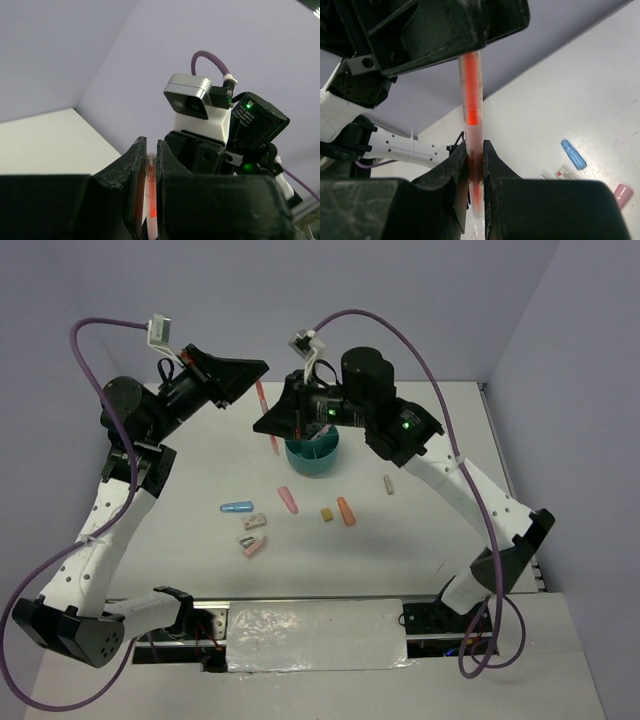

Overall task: Sort the stationery into containers
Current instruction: Close the pen cap on the pen, then place the pen in the storage box.

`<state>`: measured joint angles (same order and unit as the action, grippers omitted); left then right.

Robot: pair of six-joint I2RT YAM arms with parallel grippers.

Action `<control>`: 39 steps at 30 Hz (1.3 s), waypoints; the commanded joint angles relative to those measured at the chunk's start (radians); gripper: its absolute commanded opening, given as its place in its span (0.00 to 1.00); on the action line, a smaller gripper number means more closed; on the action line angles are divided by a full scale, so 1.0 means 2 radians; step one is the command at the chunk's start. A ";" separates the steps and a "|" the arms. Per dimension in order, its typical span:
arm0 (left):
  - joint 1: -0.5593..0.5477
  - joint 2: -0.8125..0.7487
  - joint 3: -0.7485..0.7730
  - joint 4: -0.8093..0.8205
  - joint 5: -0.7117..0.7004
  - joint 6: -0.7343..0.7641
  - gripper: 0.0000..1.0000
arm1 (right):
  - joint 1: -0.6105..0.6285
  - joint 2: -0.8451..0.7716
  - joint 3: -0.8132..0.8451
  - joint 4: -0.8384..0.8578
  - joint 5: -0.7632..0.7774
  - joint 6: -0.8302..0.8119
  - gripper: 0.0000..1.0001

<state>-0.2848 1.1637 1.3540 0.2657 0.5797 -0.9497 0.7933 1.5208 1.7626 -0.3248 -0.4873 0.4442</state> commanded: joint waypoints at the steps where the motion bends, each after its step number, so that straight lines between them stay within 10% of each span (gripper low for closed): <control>1: -0.022 -0.023 -0.029 -0.017 0.071 -0.012 0.00 | -0.024 0.048 0.125 0.039 0.024 -0.013 0.00; 8: -0.054 -0.056 -0.066 -0.040 0.058 -0.001 0.00 | -0.041 0.122 0.268 0.016 0.018 0.001 0.00; 15: -0.055 -0.034 0.002 -0.101 0.069 0.044 0.00 | -0.019 0.079 0.101 0.058 0.002 -0.007 0.00; 25: -0.055 0.000 0.036 0.011 0.117 -0.001 0.10 | -0.014 0.052 0.000 0.094 -0.006 0.010 0.00; 34: -0.053 0.011 0.165 -0.239 -0.147 0.073 0.95 | -0.020 -0.003 -0.133 0.135 0.050 -0.010 0.00; 39: -0.049 0.060 0.319 -0.442 -0.374 0.051 0.99 | -0.046 -0.024 -0.202 0.172 0.101 -0.033 0.00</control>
<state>-0.3912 1.2480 1.8683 -0.3462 0.1535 -0.8402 0.7280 1.5131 1.3808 -0.0635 -0.4091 0.4381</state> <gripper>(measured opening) 0.993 0.192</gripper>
